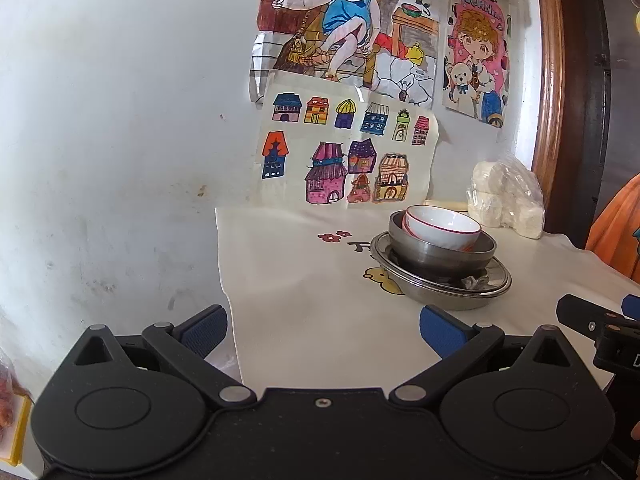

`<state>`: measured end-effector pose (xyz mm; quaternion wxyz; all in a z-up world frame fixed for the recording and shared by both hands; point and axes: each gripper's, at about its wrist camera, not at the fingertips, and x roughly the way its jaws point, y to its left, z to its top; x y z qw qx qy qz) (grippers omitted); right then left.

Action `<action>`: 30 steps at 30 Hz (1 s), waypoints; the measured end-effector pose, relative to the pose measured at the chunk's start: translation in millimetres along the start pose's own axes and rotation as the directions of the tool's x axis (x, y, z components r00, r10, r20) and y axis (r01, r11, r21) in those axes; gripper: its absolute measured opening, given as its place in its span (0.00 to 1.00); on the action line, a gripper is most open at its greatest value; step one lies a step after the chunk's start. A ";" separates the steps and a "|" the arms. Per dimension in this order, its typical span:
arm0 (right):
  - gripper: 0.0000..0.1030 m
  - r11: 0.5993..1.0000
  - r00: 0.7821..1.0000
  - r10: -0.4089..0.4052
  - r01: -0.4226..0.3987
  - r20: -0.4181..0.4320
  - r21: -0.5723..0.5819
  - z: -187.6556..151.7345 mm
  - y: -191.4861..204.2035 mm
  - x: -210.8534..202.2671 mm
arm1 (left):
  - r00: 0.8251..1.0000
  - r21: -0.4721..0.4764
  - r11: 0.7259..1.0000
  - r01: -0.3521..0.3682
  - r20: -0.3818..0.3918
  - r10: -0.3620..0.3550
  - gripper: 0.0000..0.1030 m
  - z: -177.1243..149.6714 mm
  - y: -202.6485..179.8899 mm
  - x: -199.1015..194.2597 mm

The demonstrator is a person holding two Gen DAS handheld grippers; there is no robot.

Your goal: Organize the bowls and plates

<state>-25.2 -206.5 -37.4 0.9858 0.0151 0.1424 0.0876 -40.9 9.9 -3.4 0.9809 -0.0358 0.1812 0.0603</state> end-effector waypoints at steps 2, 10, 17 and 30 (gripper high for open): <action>1.00 1.000 1.000 0.001 -0.001 -0.001 0.001 -0.1 0.0 -0.2 | 1.000 0.002 1.000 0.002 0.000 -0.002 0.99 0.0 0.0 -0.3; 1.00 1.000 1.000 0.002 -0.002 0.001 0.001 -0.6 0.7 -1.2 | 1.000 0.005 1.000 0.011 -0.001 -0.011 0.99 0.0 -1.2 -2.1; 1.00 1.000 1.000 0.004 -0.004 0.001 0.000 -0.3 1.1 -1.8 | 1.000 0.006 1.000 0.011 -0.002 -0.011 0.99 0.1 -0.4 -2.3; 1.00 1.000 1.000 0.007 -0.007 -0.011 -0.002 -2.8 2.3 -1.9 | 0.998 -0.006 1.000 0.010 -0.062 -0.010 0.99 -4.9 -0.4 3.4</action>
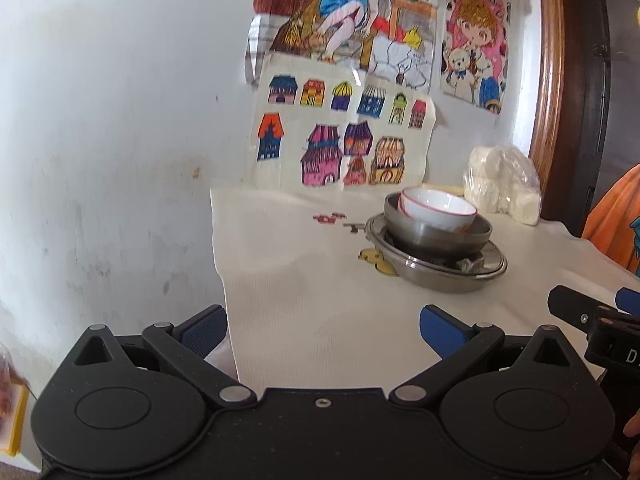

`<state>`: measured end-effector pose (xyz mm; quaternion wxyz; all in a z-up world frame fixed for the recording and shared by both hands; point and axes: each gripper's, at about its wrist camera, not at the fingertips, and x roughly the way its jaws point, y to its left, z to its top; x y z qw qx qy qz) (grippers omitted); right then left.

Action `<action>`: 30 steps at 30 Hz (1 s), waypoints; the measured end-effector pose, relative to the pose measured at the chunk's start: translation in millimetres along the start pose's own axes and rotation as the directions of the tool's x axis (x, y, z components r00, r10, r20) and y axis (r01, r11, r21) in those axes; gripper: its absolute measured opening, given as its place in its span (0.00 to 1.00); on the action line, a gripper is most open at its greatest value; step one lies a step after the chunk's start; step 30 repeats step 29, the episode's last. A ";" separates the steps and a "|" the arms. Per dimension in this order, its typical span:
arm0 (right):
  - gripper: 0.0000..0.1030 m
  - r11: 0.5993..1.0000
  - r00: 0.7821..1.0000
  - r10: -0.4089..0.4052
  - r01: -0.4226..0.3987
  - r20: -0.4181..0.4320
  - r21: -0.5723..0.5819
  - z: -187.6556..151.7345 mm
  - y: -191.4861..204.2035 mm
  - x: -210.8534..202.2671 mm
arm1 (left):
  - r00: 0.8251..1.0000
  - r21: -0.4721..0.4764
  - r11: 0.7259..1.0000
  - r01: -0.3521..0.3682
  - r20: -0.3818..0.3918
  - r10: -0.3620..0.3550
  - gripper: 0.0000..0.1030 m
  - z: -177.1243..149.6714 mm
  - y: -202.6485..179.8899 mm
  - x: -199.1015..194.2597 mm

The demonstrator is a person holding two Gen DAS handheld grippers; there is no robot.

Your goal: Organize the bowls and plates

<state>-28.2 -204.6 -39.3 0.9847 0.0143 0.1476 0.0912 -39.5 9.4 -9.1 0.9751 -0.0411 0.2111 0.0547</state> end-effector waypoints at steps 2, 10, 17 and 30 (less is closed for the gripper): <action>1.00 1.000 1.000 0.001 -0.001 -0.004 0.000 -0.1 0.1 0.5 | 1.000 -0.013 1.000 0.004 -0.013 -0.004 0.99 -0.9 1.6 1.5; 1.00 1.000 1.000 0.001 -0.001 -0.018 -0.001 -0.9 0.3 2.8 | 1.000 -0.014 1.000 0.002 -0.019 -0.002 0.99 -1.1 2.2 3.0; 1.00 1.000 1.000 0.002 -0.002 -0.021 -0.001 -0.6 0.8 3.5 | 1.000 -0.013 1.000 0.002 -0.021 -0.002 0.99 -1.7 1.4 3.2; 1.00 1.000 1.000 0.005 -0.005 -0.030 -0.007 -2.4 2.3 5.9 | 1.000 -0.008 1.000 -0.001 -0.023 0.001 0.99 -3.1 1.1 3.5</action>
